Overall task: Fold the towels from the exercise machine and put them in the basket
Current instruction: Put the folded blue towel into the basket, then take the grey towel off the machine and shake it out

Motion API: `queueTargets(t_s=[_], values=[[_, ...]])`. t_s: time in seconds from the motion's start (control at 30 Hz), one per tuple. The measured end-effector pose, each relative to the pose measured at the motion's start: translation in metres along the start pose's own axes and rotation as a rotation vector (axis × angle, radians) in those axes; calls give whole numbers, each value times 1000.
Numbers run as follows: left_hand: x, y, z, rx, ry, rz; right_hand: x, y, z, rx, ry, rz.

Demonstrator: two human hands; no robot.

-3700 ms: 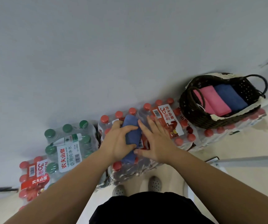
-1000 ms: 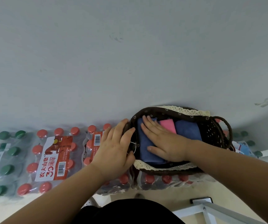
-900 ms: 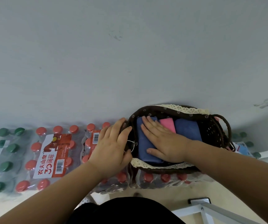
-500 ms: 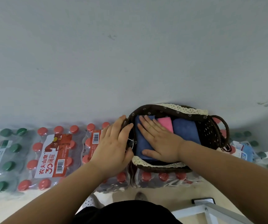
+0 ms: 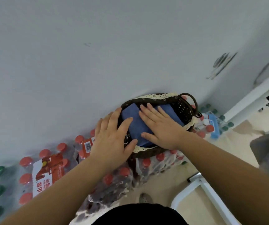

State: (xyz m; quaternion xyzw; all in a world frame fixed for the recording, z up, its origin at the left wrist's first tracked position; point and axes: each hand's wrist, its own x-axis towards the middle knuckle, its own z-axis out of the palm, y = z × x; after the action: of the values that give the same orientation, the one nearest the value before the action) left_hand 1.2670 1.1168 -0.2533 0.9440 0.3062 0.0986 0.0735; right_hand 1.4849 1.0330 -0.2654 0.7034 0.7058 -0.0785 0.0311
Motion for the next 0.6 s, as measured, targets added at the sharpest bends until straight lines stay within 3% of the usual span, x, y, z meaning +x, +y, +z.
queueTargets(t_s=[0.33, 0.6], values=[[4, 55, -4, -131, -18, 404, -114, -44, 15, 228, 257, 604], [47, 170, 11, -215, -149, 660, -227, 3, 19, 176, 356, 1078]])
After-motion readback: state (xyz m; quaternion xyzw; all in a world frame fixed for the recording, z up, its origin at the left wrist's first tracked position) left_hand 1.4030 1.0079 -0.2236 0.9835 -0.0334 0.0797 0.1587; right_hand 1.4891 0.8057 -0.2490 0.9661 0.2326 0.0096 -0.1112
